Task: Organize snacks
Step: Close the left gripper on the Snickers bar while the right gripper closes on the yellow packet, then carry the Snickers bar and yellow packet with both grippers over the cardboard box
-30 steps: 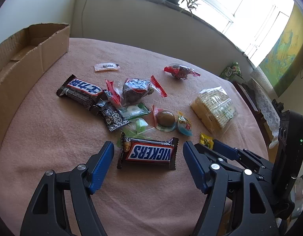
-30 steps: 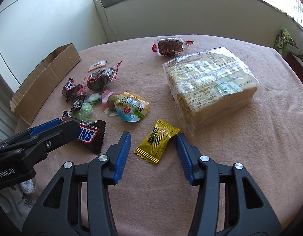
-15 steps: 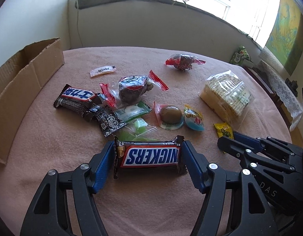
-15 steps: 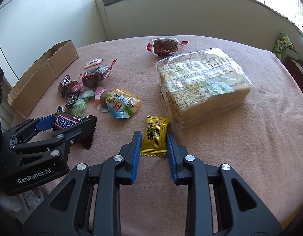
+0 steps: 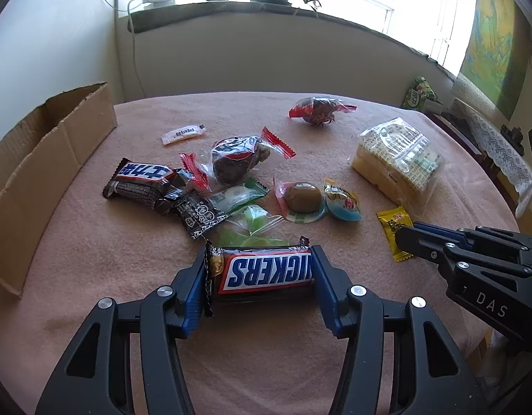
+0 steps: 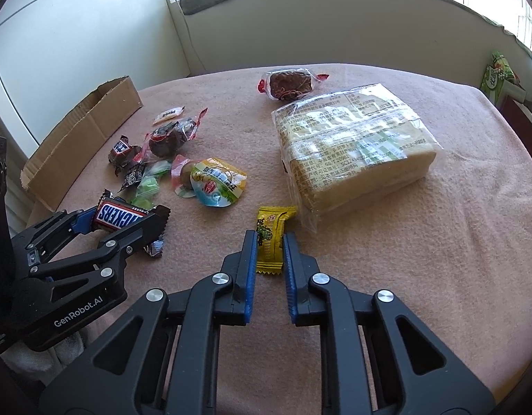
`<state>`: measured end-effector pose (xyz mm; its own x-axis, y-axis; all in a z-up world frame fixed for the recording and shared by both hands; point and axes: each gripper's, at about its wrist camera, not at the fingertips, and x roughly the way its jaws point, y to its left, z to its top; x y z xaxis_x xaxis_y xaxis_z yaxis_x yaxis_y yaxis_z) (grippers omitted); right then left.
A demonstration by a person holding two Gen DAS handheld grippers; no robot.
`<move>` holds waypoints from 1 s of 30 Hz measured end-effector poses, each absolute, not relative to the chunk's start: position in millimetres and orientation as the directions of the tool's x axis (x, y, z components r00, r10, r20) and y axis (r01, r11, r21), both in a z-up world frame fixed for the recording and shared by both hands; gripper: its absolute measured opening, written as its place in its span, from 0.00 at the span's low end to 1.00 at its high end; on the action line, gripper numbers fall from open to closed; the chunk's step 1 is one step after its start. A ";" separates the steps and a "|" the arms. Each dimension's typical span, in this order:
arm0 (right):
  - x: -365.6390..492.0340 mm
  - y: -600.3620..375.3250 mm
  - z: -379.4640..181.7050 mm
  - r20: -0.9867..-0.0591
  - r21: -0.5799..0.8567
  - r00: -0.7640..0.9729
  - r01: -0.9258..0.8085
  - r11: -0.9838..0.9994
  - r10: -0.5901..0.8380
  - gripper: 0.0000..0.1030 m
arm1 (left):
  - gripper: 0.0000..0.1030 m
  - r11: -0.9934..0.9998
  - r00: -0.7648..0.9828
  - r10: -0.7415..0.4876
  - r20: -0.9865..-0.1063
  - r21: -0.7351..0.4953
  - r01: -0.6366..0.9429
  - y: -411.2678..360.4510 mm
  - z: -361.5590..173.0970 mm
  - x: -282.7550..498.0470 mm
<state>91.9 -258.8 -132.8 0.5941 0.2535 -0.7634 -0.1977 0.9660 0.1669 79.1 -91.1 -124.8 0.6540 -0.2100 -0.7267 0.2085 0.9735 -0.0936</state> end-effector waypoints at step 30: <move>74.6 -257.5 -112.6 -0.726 0.206 0.617 -0.227 0.952 0.304 0.08 | 0.52 0.968 0.700 -0.250 -0.669 -0.189 0.164 -49.8 -102.0 61.7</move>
